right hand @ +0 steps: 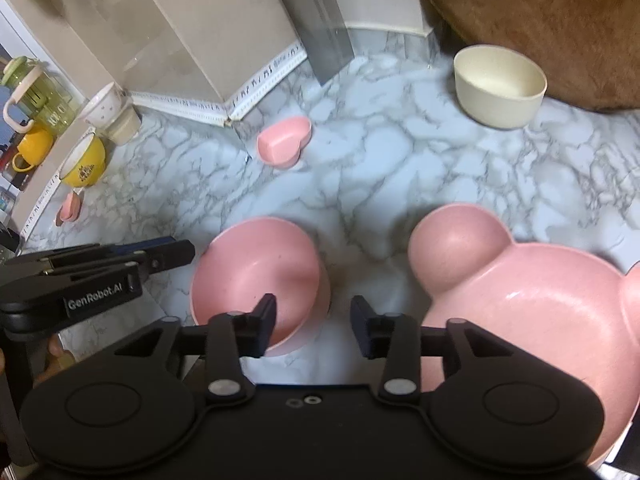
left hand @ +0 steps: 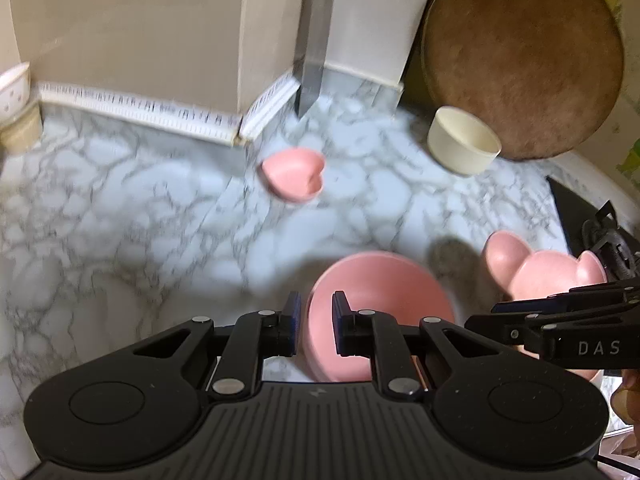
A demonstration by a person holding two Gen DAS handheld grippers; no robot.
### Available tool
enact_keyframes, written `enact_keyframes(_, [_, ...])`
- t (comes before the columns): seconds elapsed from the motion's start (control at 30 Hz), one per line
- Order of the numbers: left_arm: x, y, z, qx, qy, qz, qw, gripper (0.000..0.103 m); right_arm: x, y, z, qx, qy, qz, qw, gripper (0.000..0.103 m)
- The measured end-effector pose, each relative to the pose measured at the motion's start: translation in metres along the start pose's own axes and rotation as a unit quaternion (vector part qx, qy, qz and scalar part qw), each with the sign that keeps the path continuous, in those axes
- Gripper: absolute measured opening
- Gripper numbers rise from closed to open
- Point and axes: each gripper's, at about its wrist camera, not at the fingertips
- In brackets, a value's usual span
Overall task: Organize plates and bowls
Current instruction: 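Lower the pink bowl onto the counter and open both grippers, then move both grippers to the cream bowl below the cutting board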
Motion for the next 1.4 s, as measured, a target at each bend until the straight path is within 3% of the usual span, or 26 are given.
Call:
enact_keyframes(0.23, [0.021,0.02,0.015,-0.012,-0.028,0.041,0.9987,0.017,0.003,0.024,0.008,-0.002,0.004,0.029,1.0,0.064])
enact_keyframes(0.37, [0.035,0.023,0.023,-0.011,-0.039,0.057,0.9975,0.032,0.01,0.041,0.014,-0.005,0.001,0.054,0.999,0.079])
enact_keyframes(0.5, [0.048,0.023,0.033,-0.018,-0.052,0.069,0.9961,0.053,0.019,0.053,0.02,-0.013,-0.004,0.076,0.997,0.084])
enact_keyframes(0.63, [0.066,0.02,0.045,-0.026,-0.069,0.076,0.9944,0.058,0.03,0.061,0.031,-0.03,-0.013,0.098,0.995,0.092])
enact_keyframes(0.77, [0.084,0.012,0.054,-0.031,-0.078,0.079,0.9933,0.071,0.043,0.062,0.04,-0.053,-0.02,0.112,0.992,0.097])
enact_keyframes(1.07, [0.125,-0.018,0.068,-0.027,-0.095,0.079,0.9919,0.075,0.075,0.057,0.063,-0.099,-0.042,0.142,0.984,0.101])
enact_keyframes(1.23, [0.147,-0.036,0.079,-0.018,-0.117,0.088,0.989,0.076,0.093,0.054,0.068,-0.133,-0.033,0.183,0.973,0.103])
enact_keyframes(1.4, [0.169,-0.057,0.09,-0.019,-0.126,0.081,0.9886,0.075,0.113,0.044,0.077,-0.139,-0.03,0.207,0.968,0.103])
Point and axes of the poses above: each gripper's, at about its wrist camera, not at the fingertips, and y roughly against the way its jaws point, z to its right, x to its top, and after that the axes turned 7 degrees about -y, right-handed
